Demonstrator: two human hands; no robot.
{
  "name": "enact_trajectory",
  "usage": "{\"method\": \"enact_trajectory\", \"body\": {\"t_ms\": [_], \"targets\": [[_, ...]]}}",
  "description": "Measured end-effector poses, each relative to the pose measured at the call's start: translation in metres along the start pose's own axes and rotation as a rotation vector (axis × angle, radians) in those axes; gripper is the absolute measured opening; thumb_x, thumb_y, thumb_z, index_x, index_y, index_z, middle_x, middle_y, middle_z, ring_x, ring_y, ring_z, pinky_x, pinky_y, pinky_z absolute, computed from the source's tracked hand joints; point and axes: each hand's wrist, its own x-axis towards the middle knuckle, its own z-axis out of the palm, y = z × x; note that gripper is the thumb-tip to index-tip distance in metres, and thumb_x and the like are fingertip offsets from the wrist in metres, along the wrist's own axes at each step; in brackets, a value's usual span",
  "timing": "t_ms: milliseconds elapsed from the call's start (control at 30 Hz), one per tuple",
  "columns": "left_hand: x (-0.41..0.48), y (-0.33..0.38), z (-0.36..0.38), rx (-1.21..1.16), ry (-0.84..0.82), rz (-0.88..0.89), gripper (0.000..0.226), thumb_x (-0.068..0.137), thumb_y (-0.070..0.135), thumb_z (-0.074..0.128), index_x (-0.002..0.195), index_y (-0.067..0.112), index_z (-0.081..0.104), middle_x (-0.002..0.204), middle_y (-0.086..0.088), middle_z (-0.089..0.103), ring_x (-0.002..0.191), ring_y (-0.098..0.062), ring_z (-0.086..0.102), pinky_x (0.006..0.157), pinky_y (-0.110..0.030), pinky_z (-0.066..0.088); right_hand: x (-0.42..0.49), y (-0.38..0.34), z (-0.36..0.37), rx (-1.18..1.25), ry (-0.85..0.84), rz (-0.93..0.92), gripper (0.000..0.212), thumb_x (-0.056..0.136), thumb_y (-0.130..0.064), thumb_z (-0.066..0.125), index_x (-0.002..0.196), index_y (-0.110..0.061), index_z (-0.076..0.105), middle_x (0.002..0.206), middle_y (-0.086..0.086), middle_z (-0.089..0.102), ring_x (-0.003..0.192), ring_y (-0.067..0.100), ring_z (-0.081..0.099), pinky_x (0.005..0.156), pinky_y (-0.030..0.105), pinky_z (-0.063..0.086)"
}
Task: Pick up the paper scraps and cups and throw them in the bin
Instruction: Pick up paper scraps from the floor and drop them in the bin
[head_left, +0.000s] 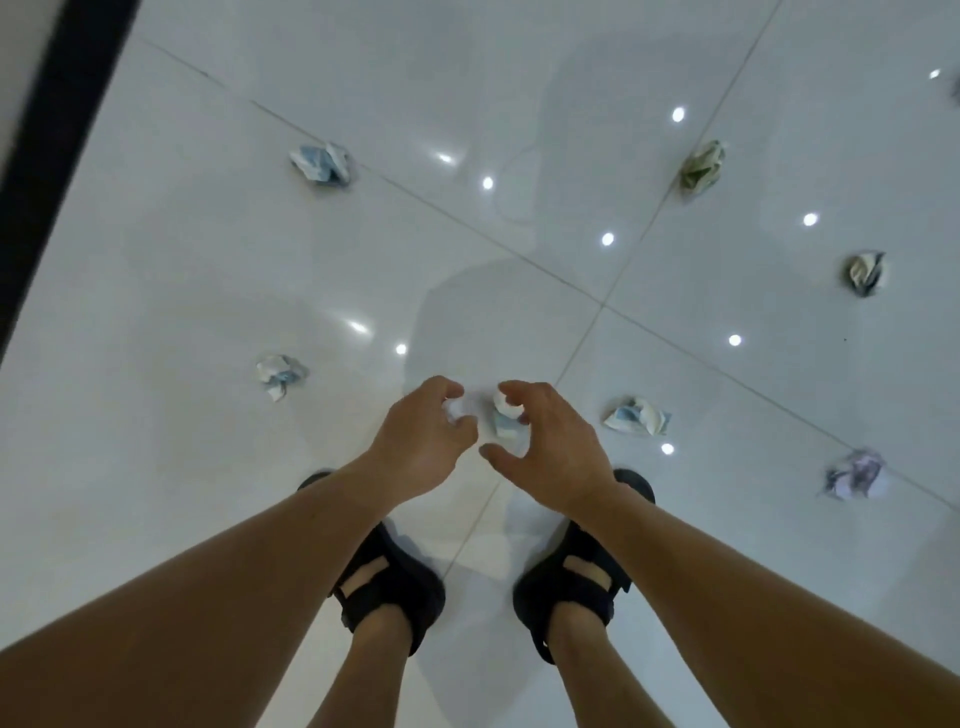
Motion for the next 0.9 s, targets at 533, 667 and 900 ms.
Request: {"method": "enact_trajectory", "body": {"t_ms": [533,667,900], "targets": [[0.008,-0.079,-0.008,0.036,0.099,-0.032,0.046,0.090,0.029,0.059,0.133,0.017,0.046,0.129,-0.005,0.054,0.112,-0.021,0.053,0.087,-0.027,0.040,0.036,0.015,0.065,-0.277,0.097,0.206,0.051,0.081,-0.026,0.066,0.128,-0.017,0.047,0.124,0.009,0.039,0.094,0.033,0.054,0.067,0.032,0.040],[-0.035,-0.044,-0.047,0.016,0.151,0.008,0.047,0.091,0.029,0.058,0.134,0.017,0.045,0.129,-0.005,0.053,0.111,-0.022,0.054,0.090,-0.031,0.044,0.010,-0.044,0.015,-0.332,0.075,0.067,0.055,0.083,-0.032,0.065,0.133,-0.020,0.045,0.130,0.006,0.039,0.097,0.028,0.056,0.070,0.032,0.045],[-0.156,0.025,-0.154,0.020,0.283,0.068,0.047,0.092,0.027,0.054,0.137,0.015,0.044,0.132,-0.007,0.050,0.112,-0.020,0.053,0.086,-0.024,0.040,-0.046,-0.205,-0.091,-0.472,0.003,-0.129,0.052,0.087,-0.039,0.057,0.135,-0.025,0.042,0.129,0.002,0.041,0.098,0.021,0.055,0.069,0.028,0.045]]}}
